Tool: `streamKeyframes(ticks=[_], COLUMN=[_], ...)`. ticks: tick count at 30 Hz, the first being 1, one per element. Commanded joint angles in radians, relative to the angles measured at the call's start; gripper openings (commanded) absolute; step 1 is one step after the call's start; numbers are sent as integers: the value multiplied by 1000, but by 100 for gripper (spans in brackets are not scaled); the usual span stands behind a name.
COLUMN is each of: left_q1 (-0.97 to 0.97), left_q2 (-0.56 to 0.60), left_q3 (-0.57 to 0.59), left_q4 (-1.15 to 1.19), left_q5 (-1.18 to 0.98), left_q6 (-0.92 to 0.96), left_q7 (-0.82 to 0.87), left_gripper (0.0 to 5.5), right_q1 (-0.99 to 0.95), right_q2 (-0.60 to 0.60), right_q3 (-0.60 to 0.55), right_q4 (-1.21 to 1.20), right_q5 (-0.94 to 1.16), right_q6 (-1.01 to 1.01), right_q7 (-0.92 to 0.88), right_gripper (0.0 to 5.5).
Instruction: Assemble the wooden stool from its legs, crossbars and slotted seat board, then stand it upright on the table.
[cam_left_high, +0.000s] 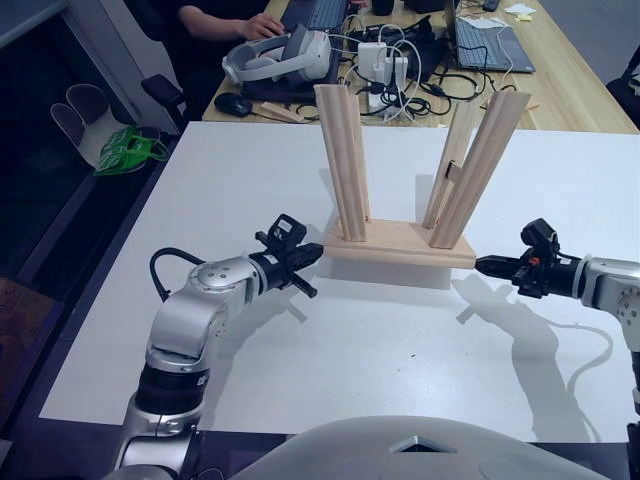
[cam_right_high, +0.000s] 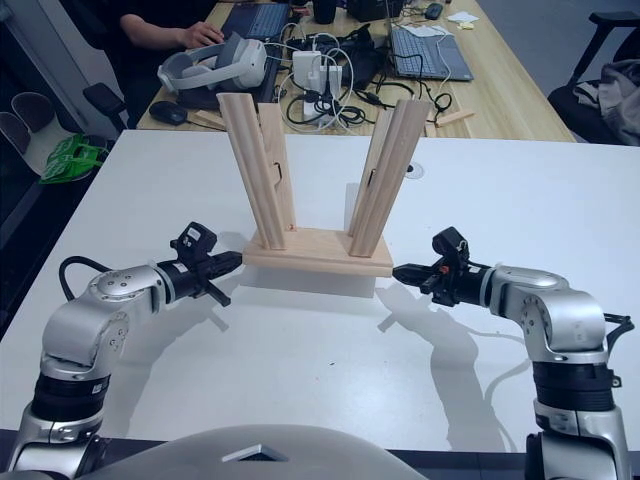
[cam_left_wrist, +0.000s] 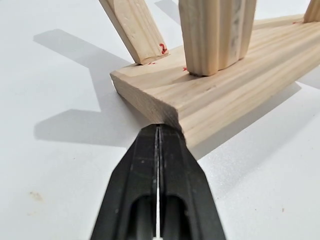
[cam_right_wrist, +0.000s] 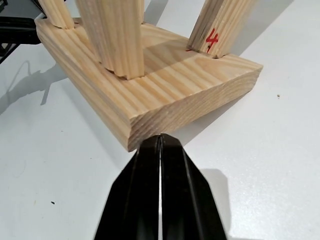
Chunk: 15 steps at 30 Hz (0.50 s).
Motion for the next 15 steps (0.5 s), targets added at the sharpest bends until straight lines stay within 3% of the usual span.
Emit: streamKeyframes(ticks=[1,15], left_q1=[-34,-38], left_q2=[-92,-163], left_q3=[-55,8], left_q4=[-54,-79], left_q5=[-138,-179], left_q6=[-66,-67], left_q7=[-107,-114], left_gripper=[4,4], right_q1=[-58,-70], right_q2=[94,134], right_q3=[24,-22], right_q4=[-82,-108], right_q5=[142,200], right_q6=[10,62], right_q7=[45,34], right_gripper=[0,0])
